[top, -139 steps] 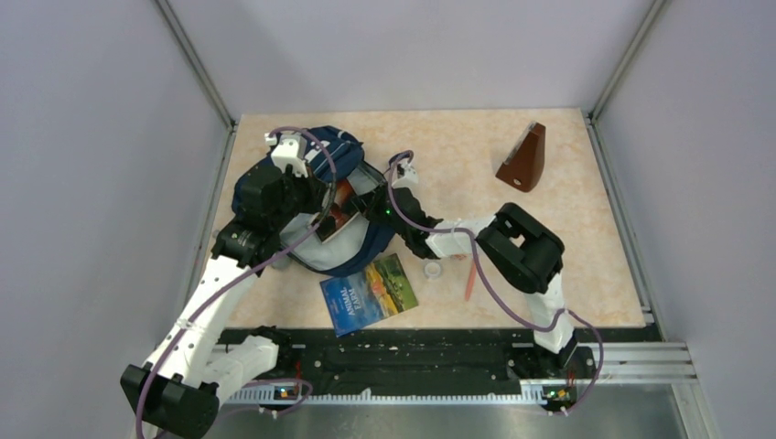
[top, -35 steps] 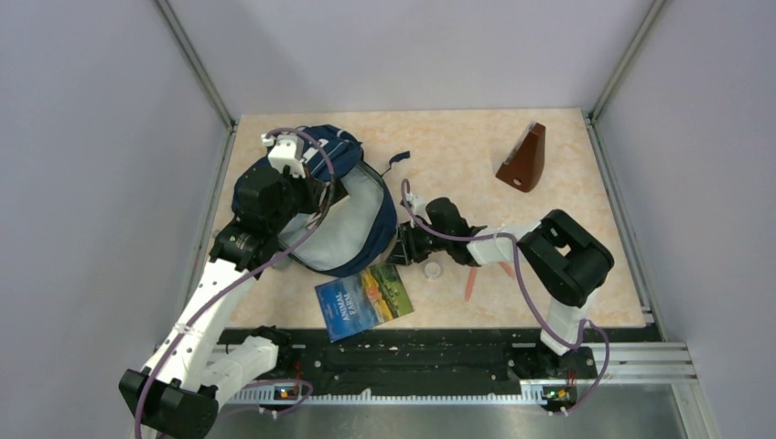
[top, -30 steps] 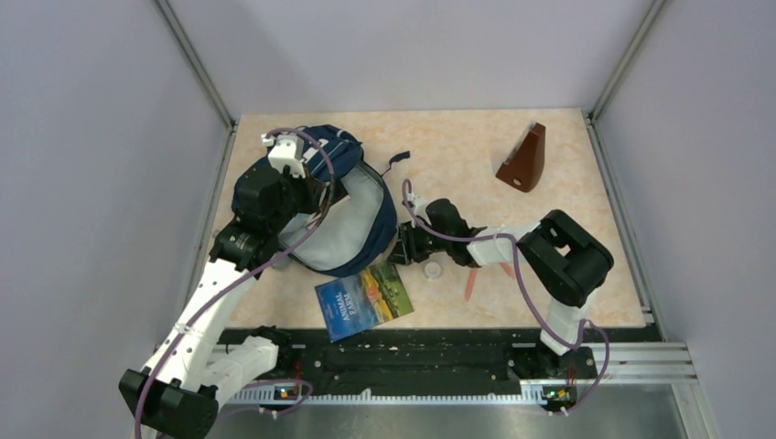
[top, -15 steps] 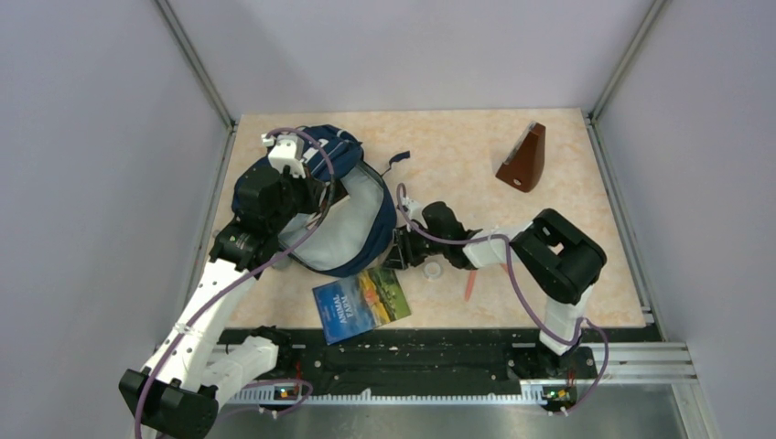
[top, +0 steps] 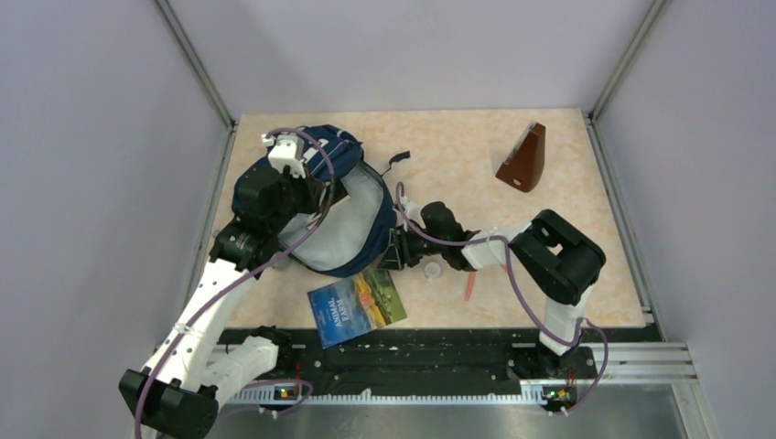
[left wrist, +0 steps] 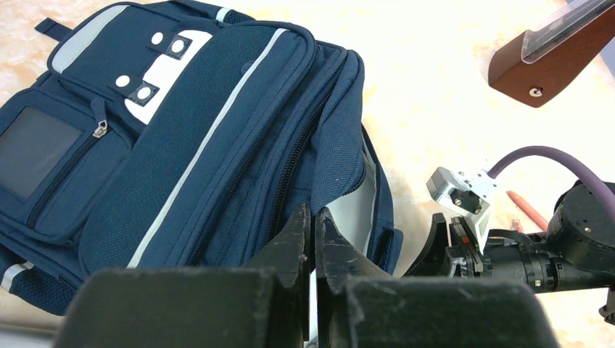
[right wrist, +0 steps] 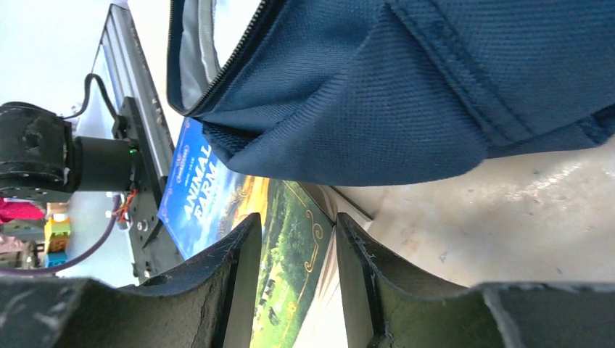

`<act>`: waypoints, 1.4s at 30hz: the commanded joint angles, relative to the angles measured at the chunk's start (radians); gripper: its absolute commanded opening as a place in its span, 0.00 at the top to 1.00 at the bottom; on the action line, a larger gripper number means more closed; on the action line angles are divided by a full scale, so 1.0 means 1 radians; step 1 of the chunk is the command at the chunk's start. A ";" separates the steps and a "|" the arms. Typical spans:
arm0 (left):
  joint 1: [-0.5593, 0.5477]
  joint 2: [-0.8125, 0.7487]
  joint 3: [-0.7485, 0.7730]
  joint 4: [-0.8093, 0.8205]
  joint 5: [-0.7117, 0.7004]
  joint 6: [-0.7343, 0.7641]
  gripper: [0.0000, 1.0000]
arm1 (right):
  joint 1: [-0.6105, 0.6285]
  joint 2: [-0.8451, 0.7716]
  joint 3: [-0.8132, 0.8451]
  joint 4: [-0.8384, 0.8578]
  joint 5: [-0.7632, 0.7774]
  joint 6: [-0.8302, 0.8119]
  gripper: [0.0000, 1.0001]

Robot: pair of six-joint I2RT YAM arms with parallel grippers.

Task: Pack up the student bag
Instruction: Pick up the book from the center of the board.

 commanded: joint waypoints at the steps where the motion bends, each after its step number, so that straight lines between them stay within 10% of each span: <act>1: -0.002 -0.046 0.021 0.113 -0.007 0.000 1.00 | 0.031 -0.031 0.003 0.096 -0.049 0.036 0.59; 32: -0.002 -0.040 0.019 0.114 -0.007 0.000 1.00 | 0.092 0.114 -0.071 0.283 -0.132 0.146 0.69; 38: -0.001 -0.041 0.019 0.112 -0.007 0.001 1.00 | 0.095 0.098 -0.088 0.286 -0.135 0.157 0.98; 42: -0.002 -0.043 0.019 0.112 -0.007 0.003 1.00 | 0.095 0.035 -0.115 0.274 -0.125 0.163 1.00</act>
